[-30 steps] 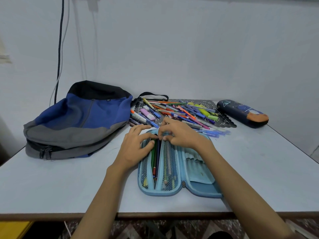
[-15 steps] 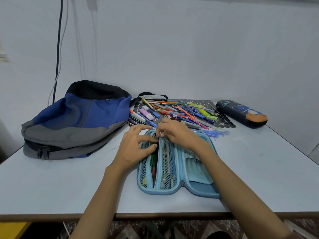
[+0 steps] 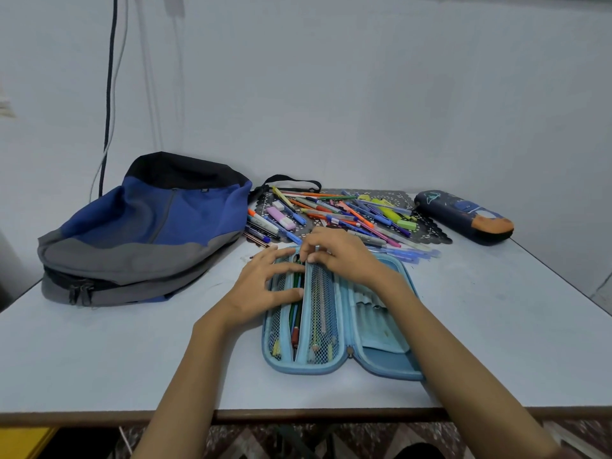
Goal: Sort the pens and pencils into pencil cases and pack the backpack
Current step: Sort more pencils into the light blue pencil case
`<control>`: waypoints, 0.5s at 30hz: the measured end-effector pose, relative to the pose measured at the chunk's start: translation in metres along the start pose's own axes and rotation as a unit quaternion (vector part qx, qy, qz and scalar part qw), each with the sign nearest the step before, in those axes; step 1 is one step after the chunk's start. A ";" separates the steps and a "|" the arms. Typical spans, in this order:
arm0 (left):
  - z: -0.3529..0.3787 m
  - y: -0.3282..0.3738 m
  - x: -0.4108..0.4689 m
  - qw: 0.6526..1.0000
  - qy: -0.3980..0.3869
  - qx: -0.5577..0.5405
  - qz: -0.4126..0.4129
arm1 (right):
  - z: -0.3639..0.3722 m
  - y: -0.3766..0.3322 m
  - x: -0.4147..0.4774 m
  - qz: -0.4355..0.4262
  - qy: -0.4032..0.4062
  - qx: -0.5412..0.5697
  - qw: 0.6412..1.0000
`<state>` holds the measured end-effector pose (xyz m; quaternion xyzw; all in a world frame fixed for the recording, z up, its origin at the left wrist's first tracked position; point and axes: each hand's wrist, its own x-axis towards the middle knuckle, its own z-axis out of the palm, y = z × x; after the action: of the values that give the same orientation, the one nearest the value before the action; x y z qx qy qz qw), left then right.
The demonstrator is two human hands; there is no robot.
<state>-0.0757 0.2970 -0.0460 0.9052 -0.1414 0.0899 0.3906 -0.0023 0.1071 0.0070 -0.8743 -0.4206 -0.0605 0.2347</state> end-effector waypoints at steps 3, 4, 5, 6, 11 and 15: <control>0.005 0.002 0.004 1.000 0.010 -0.005 -0.004 | 0.001 -0.001 -0.001 0.002 0.007 -0.002 1.000; 0.006 0.002 0.004 1.000 0.012 -0.005 -0.012 | 0.001 0.000 -0.001 0.004 0.009 0.002 1.000; 0.007 0.002 0.004 1.000 0.011 -0.006 -0.018 | 0.002 0.000 -0.001 0.006 0.012 0.007 1.000; 0.007 0.002 0.004 1.000 0.011 -0.007 -0.022 | 0.002 0.000 -0.001 0.008 0.014 0.011 1.000; 0.000 0.005 -0.002 0.999 0.022 -0.022 -0.014 | 0.003 0.002 -0.002 0.015 0.015 0.021 1.000; -0.006 0.005 -0.005 0.996 -0.056 -0.054 -0.035 | 0.004 0.002 -0.002 0.021 0.018 0.017 0.999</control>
<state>-0.0821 0.2997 -0.0398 0.8909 -0.1356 0.0177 0.4331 -0.0028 0.1064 0.0024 -0.8773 -0.3991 -0.0640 0.2586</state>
